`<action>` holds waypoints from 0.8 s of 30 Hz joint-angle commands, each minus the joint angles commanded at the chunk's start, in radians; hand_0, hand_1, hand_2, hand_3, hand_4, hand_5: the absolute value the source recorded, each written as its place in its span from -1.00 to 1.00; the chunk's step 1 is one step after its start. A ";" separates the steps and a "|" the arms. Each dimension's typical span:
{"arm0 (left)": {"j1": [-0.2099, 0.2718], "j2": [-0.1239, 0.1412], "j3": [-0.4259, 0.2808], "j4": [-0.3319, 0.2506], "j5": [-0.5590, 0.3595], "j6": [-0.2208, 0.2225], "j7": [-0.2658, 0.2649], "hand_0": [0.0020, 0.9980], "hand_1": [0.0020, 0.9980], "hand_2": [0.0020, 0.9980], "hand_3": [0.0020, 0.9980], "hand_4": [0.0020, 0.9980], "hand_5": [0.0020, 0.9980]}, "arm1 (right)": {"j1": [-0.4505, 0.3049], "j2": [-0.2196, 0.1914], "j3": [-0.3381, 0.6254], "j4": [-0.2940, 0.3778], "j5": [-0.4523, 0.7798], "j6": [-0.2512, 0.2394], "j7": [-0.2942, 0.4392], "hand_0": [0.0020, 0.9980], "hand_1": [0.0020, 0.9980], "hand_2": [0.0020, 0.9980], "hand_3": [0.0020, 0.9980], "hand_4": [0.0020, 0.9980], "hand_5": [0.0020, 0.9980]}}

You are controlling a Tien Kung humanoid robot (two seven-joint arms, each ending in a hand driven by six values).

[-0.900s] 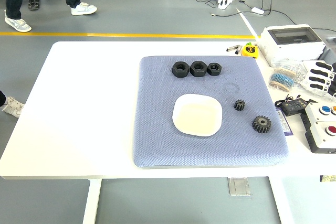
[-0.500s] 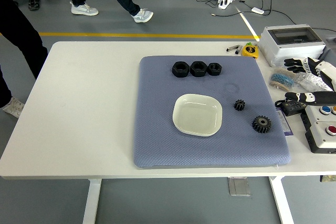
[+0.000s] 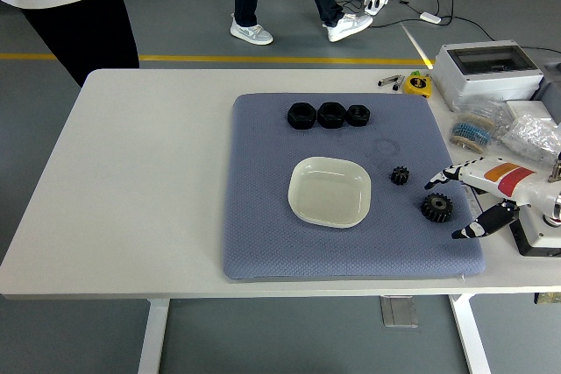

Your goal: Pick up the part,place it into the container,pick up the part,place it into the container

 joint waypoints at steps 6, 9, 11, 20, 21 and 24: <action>-0.001 0.001 0.004 -0.001 -0.004 0.001 -0.002 0.68 0.79 0.81 0.62 0.66 0.39 | 0.028 0.031 -0.011 -0.050 -0.013 -0.011 -0.012 0.44 0.44 0.51 0.56 1.00 -0.48; -0.002 0.001 0.007 -0.001 -0.008 0.002 -0.003 0.68 0.79 0.81 0.62 0.66 0.39 | 0.034 0.042 -0.006 -0.063 -0.007 -0.012 -0.016 0.42 0.43 0.50 0.53 0.97 -0.48; -0.002 0.002 0.008 -0.001 -0.008 0.002 -0.004 0.68 0.79 0.81 0.62 0.66 0.39 | 0.040 0.048 -0.009 -0.073 0.001 -0.011 -0.017 0.42 0.43 0.50 0.53 0.97 -0.48; -0.002 0.003 0.006 0.000 -0.005 0.003 -0.004 0.68 0.78 0.81 0.62 0.66 0.39 | 0.084 0.094 -0.042 -0.150 0.022 -0.002 -0.028 0.39 0.41 0.49 0.47 0.92 -0.46; -0.002 0.003 0.006 0.000 -0.005 0.003 -0.004 0.68 0.78 0.80 0.61 0.66 0.39 | 0.088 0.099 -0.046 -0.159 0.022 -0.002 -0.029 0.39 0.41 0.49 0.47 0.92 -0.46; -0.002 0.004 0.003 0.000 0.001 0.004 -0.002 0.68 0.78 0.80 0.61 0.66 0.39 | 0.101 0.115 -0.057 -0.189 0.025 -0.003 -0.031 0.35 0.38 0.46 0.38 0.87 -0.46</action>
